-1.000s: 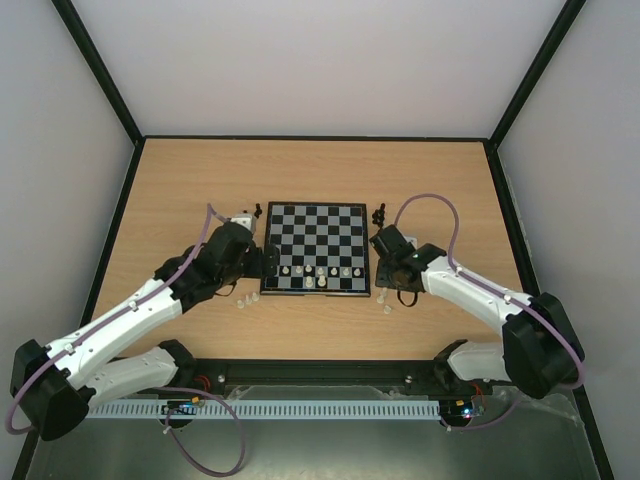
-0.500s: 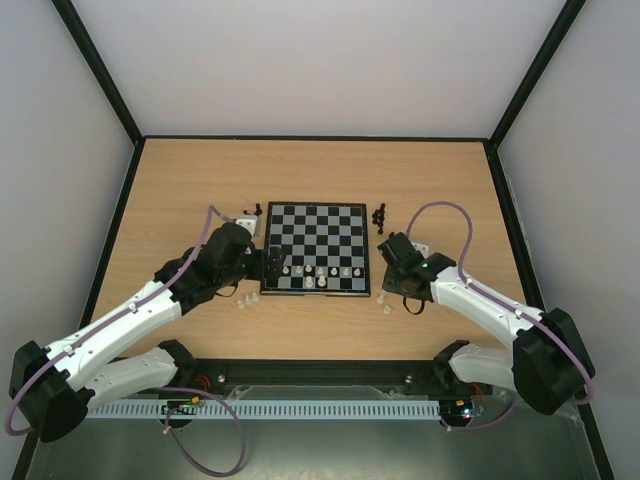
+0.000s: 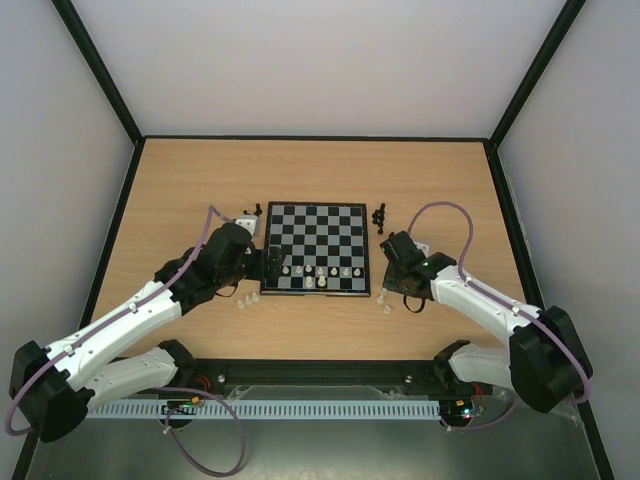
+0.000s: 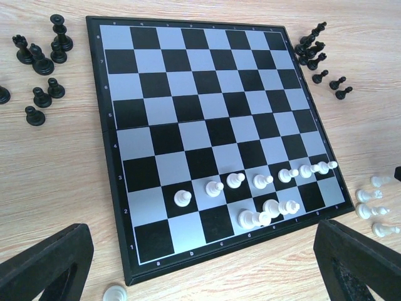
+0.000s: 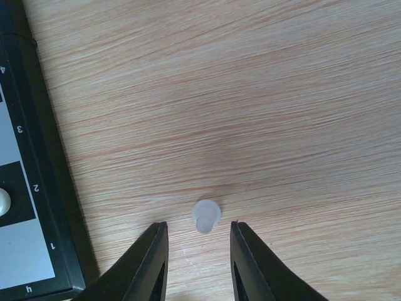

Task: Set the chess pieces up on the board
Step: Pick up the chess piece at the center of the board.

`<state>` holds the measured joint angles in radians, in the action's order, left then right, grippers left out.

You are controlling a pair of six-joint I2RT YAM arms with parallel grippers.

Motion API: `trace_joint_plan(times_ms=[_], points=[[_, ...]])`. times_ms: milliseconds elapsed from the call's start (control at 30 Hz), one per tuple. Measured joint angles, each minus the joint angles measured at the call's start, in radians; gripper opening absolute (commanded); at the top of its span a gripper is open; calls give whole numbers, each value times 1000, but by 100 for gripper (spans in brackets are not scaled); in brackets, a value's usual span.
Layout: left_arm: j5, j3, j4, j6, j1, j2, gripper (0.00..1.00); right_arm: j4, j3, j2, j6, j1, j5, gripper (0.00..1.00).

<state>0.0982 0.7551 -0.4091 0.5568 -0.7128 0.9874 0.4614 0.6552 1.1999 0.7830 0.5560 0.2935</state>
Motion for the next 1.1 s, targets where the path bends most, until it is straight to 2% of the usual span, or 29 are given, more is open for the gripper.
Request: trace_joint_plan(times_ms=[400,500,967,1100], points=[[8,0,0,0,1,3,99,-51,-34,55,-7,0,-24,27],[9,0,0,0,1,3,99,-61,-34,78,-12,0,-24,24],[11,0,0,0,7,3,99,-84,-34,100,-35,-29,-24,20],[11,0,0,0,7,4,99,-93,-34,109,-42,-29,-26,15]])
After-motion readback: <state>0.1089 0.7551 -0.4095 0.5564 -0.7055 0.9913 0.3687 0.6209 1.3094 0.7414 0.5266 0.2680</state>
